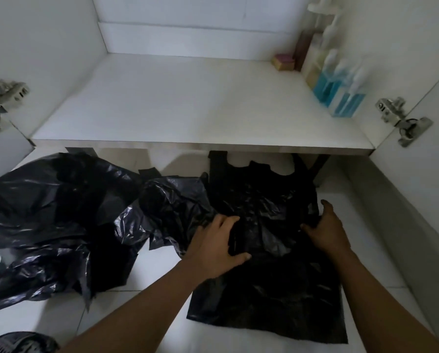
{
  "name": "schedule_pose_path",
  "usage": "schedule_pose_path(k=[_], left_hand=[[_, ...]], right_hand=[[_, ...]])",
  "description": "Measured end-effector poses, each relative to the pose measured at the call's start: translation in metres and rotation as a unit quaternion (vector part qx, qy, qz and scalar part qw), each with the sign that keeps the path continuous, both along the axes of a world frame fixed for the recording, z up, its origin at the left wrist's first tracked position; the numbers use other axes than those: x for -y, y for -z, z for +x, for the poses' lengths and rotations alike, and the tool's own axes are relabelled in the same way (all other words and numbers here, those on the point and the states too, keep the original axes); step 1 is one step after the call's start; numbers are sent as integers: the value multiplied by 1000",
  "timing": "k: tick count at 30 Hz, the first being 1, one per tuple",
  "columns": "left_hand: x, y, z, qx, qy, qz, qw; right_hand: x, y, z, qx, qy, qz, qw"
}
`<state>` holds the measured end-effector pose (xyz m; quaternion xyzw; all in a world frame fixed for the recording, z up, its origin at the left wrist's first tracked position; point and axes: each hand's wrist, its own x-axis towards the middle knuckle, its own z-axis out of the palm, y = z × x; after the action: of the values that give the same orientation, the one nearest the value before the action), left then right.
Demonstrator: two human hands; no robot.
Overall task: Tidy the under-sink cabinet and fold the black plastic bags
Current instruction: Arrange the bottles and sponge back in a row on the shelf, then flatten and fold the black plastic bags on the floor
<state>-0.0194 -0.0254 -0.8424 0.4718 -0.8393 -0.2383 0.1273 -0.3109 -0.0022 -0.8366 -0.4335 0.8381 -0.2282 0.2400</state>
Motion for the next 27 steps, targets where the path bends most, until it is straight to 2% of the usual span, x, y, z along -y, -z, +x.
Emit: schedule_pose_path(k=[1,3,4,5,8,9,12,13,15,17,19,22,24,27], left_hand=[[0,3,1,4,-9,4,1000],[3,8,8,-1,-48,-4,999],[5,10,12,1,-72,-10,997],[7,12,18,15,-95,-13,995],[14,15,38,96,-155,-1,983],[16,15,46,120,-176,14,977],[21,13,69,177,-218,59,958],[21,13,73,182,-224,53,956],[13,13,73,169,-231,-23,958],[-1,16,63,131,-180,-135,965],[-18,23,46,88,-77,-179,977],[-33,40,27,103,20,-114,988],[-33,47,24,138,38,-72,987],[-33,45,25,145,43,-80,985]], right_hand=[[-2,0,3,-91,-6,-4,996],[-5,0,15,-267,-44,-33,962],[-7,0,26,-309,-81,-48,946],[-8,2,38,-316,-127,-36,940],[-9,19,63,-231,-227,99,941],[-9,24,67,-213,-246,113,939],[-8,30,78,-199,-275,76,938],[-7,30,81,-200,-278,72,937],[-9,30,86,-203,-275,76,937],[-14,32,88,-203,-263,73,940],[-18,35,89,-207,-252,59,943],[-22,37,86,-216,-240,60,945],[-28,37,86,-220,-227,48,947],[-45,43,91,-244,-225,1,943]])
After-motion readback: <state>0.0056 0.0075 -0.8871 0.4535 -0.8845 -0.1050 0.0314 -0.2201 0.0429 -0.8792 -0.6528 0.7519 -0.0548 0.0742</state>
